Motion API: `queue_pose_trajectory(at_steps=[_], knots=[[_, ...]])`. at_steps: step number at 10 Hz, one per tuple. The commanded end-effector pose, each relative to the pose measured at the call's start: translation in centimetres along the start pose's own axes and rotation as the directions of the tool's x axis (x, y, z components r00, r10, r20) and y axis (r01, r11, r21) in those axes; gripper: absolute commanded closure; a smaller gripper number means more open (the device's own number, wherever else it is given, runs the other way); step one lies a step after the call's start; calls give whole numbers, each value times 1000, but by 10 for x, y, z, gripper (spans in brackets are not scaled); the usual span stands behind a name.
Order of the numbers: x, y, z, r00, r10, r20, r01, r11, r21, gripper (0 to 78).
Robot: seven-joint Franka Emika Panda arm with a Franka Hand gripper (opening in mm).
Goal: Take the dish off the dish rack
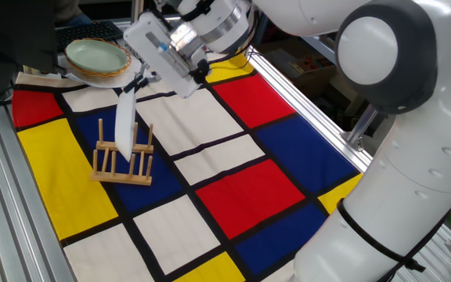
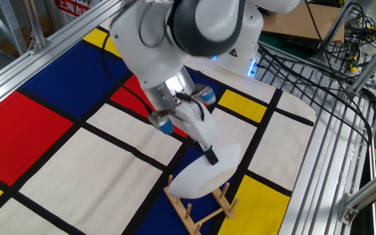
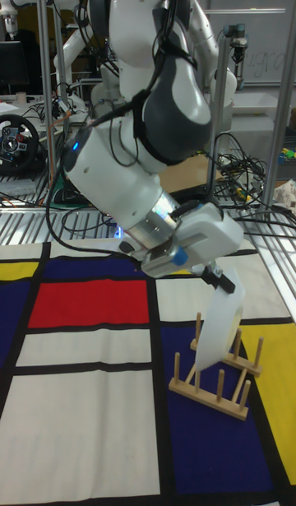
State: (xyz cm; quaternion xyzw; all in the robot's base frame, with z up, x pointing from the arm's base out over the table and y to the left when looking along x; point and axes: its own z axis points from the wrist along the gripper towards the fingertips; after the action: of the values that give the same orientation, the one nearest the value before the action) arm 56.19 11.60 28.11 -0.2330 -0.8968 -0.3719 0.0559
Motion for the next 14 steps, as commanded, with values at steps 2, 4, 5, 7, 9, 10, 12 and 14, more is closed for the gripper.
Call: queue_pose_trajectory(at_steps=[2, 4, 5, 7, 9, 10, 12, 14], knots=[[7, 30, -30, 998, 64, -22, -64, 998, 2, 764], [10, 33, -39, 997, 66, -29, -66, 998, 19, 764], [10, 34, -41, 997, 64, -33, -63, 998, 26, 764], [13, 34, -56, 999, 24, -35, -19, 988, 151, 764], [15, 33, -62, 999, -39, -26, 46, 945, 323, 764], [15, 33, -64, 999, -49, -24, 54, 934, 352, 764], [16, 31, -68, 997, -70, -39, 80, 917, 391, 764], [16, 29, -71, 996, -76, -45, 87, 915, 395, 764]])
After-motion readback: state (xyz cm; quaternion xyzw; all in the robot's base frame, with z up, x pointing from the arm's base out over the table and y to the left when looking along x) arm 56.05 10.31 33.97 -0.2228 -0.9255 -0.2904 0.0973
